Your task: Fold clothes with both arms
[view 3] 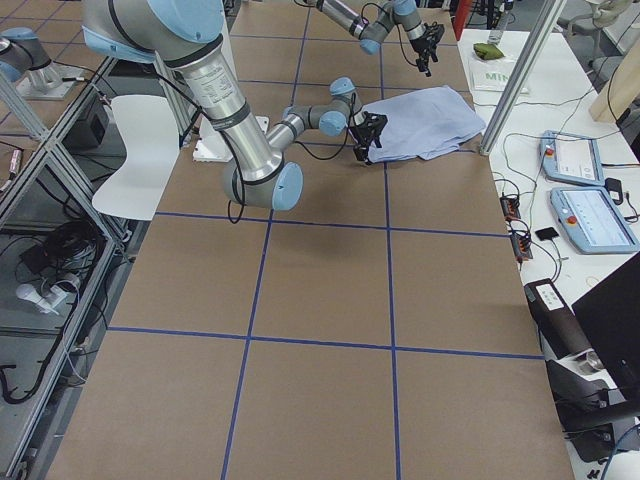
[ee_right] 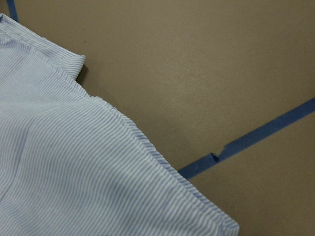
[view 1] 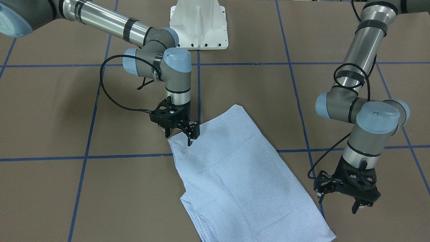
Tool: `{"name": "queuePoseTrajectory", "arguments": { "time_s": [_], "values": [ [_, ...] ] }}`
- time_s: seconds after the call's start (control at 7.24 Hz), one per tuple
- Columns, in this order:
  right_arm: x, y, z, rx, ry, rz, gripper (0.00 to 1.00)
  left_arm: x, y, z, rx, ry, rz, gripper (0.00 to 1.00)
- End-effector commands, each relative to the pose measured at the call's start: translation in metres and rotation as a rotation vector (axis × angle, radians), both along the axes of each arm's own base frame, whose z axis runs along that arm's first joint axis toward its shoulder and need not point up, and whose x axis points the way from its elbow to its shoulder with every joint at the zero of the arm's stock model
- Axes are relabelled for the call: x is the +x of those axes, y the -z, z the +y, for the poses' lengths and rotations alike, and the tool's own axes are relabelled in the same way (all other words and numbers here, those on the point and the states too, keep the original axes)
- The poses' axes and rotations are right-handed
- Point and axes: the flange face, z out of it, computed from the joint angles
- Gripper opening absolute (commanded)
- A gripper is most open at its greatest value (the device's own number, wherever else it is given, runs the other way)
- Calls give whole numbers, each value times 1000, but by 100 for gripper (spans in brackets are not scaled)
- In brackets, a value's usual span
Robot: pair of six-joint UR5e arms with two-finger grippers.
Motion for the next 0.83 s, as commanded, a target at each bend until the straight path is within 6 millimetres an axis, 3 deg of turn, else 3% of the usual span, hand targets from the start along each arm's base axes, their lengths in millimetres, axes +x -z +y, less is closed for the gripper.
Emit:
{"name": "queuePoseTrajectory", "arguments": {
  "time_s": [0.0, 0.41, 0.69],
  "values": [
    [-5, -2, 1, 16, -15, 16, 95, 0, 0, 0, 0, 0, 0, 100],
    [-18, 4, -5, 10, -22, 24, 94, 0, 1, 0, 1, 0, 1, 100],
    [-21, -3, -6, 12, -26, 44, 88, 0, 2, 0, 2, -1, 2, 100]
  ]
}}
